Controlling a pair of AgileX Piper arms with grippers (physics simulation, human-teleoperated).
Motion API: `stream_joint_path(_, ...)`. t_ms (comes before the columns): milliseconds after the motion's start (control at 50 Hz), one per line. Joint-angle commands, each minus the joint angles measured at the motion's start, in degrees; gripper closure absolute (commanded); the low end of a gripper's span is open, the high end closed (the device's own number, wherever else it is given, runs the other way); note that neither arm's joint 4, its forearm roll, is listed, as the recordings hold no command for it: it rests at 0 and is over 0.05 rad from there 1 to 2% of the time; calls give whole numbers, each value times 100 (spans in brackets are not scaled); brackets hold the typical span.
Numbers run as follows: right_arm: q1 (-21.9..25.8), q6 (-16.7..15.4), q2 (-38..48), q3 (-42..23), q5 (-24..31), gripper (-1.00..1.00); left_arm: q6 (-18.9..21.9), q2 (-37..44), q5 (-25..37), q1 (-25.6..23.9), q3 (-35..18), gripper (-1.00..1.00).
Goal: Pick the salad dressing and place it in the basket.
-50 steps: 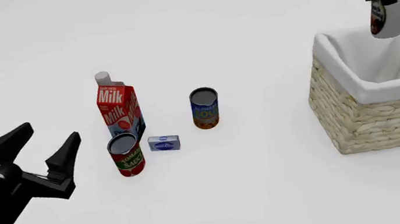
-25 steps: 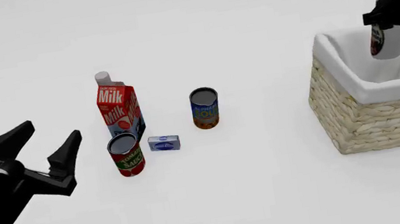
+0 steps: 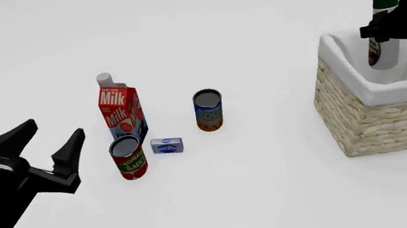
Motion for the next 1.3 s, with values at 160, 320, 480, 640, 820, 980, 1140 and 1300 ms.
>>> stream_joint_path(160, -13, 170, 167, -18, -382, 100, -70, 363, -7, 70, -113, -100)
stream_joint_path(320, -39, 196, 275, 96, -503, 100, -73, 413, -24, 67, -128, -100)
stream_joint_path(480, -79, 184, 326, 126, -518, 100, -66, 314, 39, 85, -109, -100)
stream_joint_path(640, -96, 215, 342, 202, -575, 100, -67, 233, 80, 88, -100, -100)
stream_joint_path(820, -127, 247, 357, 265, -621, 100, -56, 224, 98, 88, -128, -100)
stream_joint_path(980, -113, 273, 336, 276, -605, 100, -51, 233, 97, 83, -142, -100)
stream_joint_path(1140, -150, 210, 294, 248, -550, -100, -53, 251, 81, 71, -149, -100)
stream_joint_path(1300, -175, 175, 280, 224, -523, -100, -55, 277, 51, 69, -151, -100)
